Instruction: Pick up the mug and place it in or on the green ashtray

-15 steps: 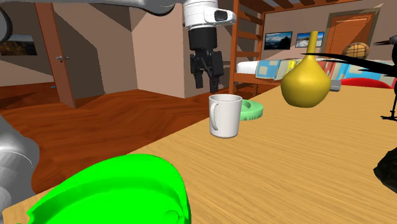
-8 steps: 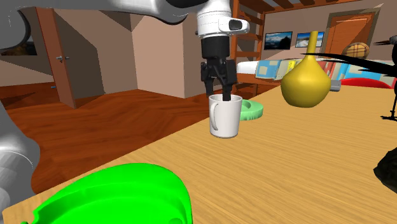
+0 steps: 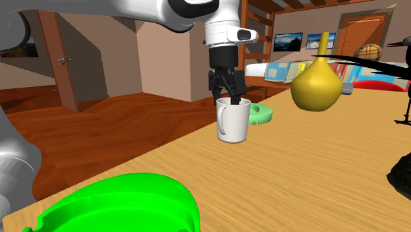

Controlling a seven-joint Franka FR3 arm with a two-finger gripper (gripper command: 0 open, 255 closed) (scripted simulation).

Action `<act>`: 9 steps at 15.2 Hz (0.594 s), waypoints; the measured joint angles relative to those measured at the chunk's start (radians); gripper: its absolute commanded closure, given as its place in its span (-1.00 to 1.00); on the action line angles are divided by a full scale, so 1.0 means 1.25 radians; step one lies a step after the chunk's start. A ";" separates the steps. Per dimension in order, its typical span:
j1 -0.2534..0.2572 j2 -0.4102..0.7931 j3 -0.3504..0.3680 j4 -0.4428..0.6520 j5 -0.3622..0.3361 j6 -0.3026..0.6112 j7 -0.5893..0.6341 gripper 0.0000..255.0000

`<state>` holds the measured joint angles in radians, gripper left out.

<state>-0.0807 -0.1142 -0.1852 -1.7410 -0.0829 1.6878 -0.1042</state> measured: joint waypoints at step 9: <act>0.000 0.000 0.000 0.000 0.000 0.000 0.000 1.00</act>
<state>-0.0807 -0.1143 -0.1852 -1.7412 -0.0829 1.6879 -0.1042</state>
